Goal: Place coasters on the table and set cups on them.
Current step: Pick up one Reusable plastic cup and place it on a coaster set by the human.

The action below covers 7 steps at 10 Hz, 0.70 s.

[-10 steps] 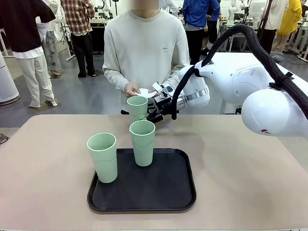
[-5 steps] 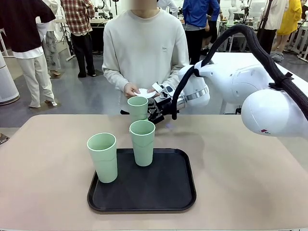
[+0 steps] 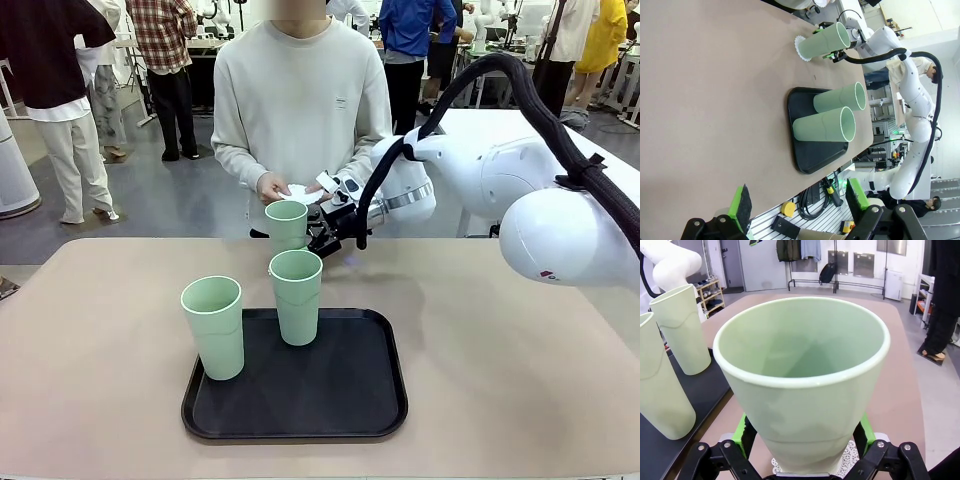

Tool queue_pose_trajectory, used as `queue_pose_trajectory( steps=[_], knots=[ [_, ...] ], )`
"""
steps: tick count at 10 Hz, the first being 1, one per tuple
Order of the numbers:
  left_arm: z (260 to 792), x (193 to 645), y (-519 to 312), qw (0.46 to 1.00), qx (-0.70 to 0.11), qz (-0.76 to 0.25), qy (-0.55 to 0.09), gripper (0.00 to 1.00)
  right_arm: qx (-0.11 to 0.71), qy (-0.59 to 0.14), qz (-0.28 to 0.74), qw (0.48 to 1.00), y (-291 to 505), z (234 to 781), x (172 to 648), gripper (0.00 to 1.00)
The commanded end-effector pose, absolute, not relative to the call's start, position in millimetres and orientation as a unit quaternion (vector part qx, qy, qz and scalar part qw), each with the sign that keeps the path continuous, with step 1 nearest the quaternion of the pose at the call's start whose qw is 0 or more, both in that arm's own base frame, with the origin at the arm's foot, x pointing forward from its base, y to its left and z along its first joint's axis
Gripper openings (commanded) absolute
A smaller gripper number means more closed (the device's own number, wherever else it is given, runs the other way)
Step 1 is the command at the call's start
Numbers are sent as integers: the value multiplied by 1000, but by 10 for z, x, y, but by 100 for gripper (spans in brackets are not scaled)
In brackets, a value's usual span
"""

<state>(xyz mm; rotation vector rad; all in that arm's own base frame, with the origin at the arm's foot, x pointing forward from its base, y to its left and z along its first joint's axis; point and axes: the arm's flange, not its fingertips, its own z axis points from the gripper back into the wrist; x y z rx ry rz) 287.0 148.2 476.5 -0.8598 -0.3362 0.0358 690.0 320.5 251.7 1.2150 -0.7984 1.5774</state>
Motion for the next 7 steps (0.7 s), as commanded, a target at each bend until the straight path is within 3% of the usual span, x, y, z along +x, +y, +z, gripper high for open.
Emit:
queue_pose_trajectory(
  steps=[1,7],
  knots=[
    [4763,2885,1474,892,-420,19,-168,100,504,-318,652,469,3203,2526,7001,100],
    [4763,2885,1474,892,-420,19,-168,100,506,-325,658,453,3042,2534,6986,100]
  ],
)
